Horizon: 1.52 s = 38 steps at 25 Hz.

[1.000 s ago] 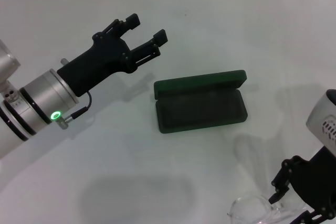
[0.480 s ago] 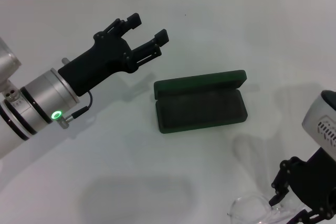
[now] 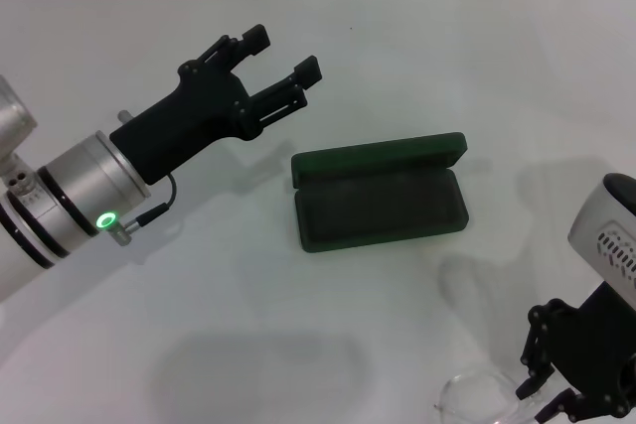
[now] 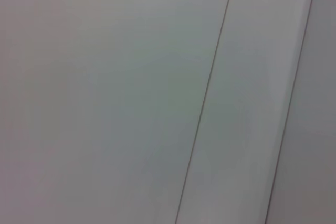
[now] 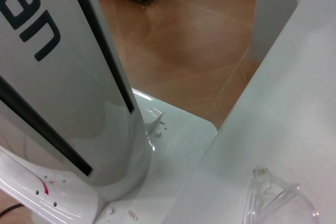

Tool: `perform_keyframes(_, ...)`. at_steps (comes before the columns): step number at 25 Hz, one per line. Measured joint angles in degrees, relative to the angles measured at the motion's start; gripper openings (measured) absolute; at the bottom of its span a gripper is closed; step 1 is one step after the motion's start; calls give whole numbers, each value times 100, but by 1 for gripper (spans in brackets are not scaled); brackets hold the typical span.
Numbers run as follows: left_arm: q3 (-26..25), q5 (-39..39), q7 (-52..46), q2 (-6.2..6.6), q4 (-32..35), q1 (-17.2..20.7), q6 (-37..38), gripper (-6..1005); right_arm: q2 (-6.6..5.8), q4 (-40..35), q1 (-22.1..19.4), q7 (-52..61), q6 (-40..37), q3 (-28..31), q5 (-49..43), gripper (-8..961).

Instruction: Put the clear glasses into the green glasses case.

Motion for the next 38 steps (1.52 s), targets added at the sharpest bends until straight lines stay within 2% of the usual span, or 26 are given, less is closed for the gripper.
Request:
perform_keyframes(9,4,-1,0,0,1,27,75,889,-1,-42,-37,21,156,71,23,202)
perform_keyframes(20,3,-1,-1,0,-4,81,173,890,-28,-106,-70,56,33,569,189,15)
perform_keyframes(27,5,-1,-42,0,-5,85,209,890,-27,-211,-88,45,-538,691,258,34)
perform_keyframes(31,5,-1,-59,5,-6,83,211,889,-20,-232,-106,118,-555,690,210,71)
perform_keyframes(38,4,9,-62,8,-6,81,211,889,-4,-225,-133,348,-147,594,195,221)
